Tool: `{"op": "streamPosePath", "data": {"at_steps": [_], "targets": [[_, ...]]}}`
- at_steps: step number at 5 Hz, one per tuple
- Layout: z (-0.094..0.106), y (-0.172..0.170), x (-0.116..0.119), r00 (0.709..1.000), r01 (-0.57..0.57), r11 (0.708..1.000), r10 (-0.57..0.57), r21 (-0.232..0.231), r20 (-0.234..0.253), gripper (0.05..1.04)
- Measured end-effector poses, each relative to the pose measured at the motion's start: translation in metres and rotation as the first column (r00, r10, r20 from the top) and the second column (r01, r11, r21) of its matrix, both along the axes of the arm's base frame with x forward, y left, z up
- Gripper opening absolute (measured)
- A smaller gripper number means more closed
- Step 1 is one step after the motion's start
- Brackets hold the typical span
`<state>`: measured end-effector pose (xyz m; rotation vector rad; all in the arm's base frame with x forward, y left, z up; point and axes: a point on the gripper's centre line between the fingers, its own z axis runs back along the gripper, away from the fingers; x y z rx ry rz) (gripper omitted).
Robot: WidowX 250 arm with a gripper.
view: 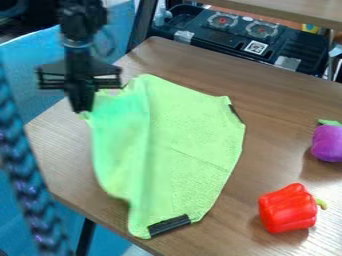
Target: Unfold the cloth from right to left
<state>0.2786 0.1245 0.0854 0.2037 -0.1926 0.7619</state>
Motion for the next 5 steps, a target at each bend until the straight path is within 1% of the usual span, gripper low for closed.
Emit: {"op": "streamPosePath", "data": {"at_steps": [1, 2, 3, 4, 5], "targets": [[-0.003, 0.023, -0.011, 1.000, -0.020, 1.000, 0.020, 0.008, -0.016, 0.079], [-0.007, 0.029, -0.028, 0.999, -0.042, 0.999, 0.042, -0.004, -0.025, 0.079], [-0.002, 0.037, -0.041, 0.997, -0.078, 0.997, 0.078, 0.004, -0.017, 0.079], [-0.003, 0.041, -0.048, 0.995, -0.087, 0.996, 0.087, -0.006, -0.041, 0.098], [0.008, 0.051, -0.047, 0.996, -0.066, 0.998, 0.067, 0.014, -0.057, 0.266]]}}
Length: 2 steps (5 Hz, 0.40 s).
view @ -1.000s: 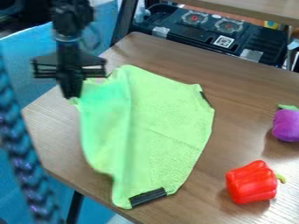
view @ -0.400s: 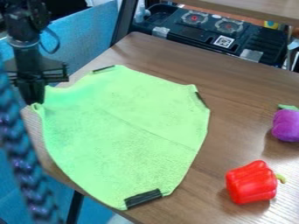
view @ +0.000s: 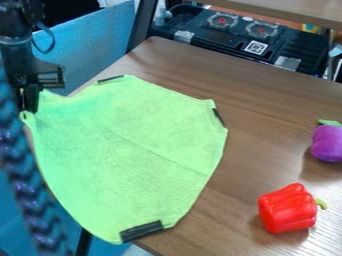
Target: Unfold the cloth from right to left
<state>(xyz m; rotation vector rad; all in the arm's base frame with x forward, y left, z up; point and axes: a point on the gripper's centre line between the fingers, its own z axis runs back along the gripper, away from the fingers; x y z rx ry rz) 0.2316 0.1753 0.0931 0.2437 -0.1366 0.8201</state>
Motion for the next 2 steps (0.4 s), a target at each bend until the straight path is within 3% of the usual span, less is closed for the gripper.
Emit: {"op": "streamPosePath", "data": {"at_steps": [1, 2], "targets": [[0.0061, 0.0087, -0.0023, 1.000, 0.029, 0.999, -0.029, -0.032, -0.005, 0.593], [0.0146, 0.0148, 0.0013, 0.998, 0.061, 0.996, -0.062, -0.064, -0.012, 0.845]]}}
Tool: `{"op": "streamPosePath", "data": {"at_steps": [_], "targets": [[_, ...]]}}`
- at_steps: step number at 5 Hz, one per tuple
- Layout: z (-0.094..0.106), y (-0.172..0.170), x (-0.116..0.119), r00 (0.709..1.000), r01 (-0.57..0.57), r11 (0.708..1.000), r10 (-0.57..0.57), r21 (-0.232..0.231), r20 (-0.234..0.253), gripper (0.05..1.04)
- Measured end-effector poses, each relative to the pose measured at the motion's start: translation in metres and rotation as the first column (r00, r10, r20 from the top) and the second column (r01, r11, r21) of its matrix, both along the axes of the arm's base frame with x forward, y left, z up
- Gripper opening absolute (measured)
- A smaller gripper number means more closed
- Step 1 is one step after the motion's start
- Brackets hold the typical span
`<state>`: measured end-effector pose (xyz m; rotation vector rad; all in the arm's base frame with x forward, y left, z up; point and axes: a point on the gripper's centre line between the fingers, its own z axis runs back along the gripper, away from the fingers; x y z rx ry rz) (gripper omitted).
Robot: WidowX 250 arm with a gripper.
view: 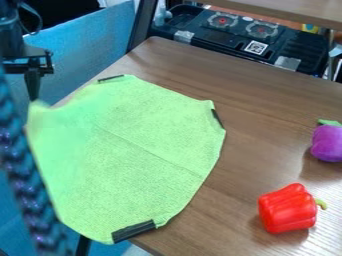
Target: Unfold the cloth from right to left
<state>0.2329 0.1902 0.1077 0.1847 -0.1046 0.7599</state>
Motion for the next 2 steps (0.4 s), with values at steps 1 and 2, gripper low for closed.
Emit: {"op": "streamPosePath", "data": {"at_steps": [1, 2], "targets": [[0.010, 0.005, 0.000, 0.999, -0.036, 0.999, 0.036, -0.003, 0.002, 1.007], [0.020, 0.007, 0.005, 1.000, -0.005, 1.000, 0.005, -0.007, 0.012, 1.003]]}}
